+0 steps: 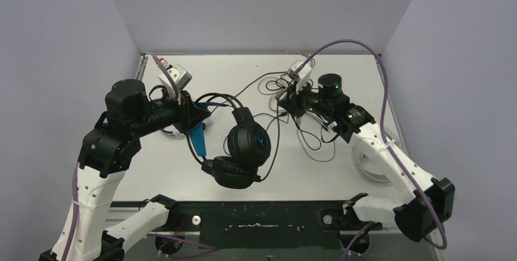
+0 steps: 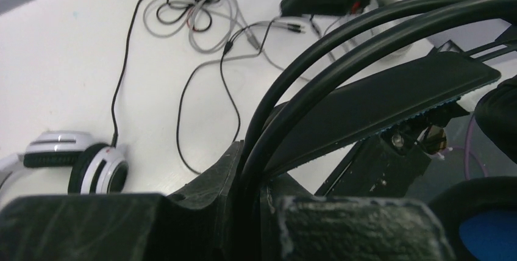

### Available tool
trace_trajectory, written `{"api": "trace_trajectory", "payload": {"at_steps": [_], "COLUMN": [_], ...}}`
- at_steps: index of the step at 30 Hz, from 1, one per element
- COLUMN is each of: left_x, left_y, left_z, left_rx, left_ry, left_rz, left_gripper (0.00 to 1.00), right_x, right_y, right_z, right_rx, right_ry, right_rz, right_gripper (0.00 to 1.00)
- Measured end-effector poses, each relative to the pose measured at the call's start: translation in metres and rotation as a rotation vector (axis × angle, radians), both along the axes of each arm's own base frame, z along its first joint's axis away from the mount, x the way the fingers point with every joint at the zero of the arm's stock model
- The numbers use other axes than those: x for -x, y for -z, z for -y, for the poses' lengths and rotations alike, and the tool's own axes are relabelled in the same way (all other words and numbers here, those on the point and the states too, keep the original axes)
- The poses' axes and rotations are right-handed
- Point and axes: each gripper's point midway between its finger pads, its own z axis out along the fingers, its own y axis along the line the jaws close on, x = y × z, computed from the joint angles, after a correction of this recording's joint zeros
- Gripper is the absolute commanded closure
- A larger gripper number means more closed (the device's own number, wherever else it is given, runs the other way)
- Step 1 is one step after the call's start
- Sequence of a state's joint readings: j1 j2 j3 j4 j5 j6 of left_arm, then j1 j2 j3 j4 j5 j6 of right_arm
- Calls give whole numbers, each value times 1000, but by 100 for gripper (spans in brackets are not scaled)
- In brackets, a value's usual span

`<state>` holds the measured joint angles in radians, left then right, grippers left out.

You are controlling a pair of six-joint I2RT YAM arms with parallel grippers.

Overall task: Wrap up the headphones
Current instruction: Wrap the headphones cable around the headphones.

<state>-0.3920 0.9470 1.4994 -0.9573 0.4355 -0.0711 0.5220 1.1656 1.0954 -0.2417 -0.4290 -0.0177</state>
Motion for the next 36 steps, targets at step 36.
{"api": "trace_trajectory", "payload": {"at_steps": [36], "left_x": [-45], "left_y": [135], "left_z": [-6], "left_rx": [-748], "left_ry": [-335], "left_rz": [212], "left_gripper": [100], "right_x": [52], "right_y": [-56], "right_z": [-27], "right_rx": [-8], "right_ry": [-286], "right_rz": [-472], "right_gripper": [100]}}
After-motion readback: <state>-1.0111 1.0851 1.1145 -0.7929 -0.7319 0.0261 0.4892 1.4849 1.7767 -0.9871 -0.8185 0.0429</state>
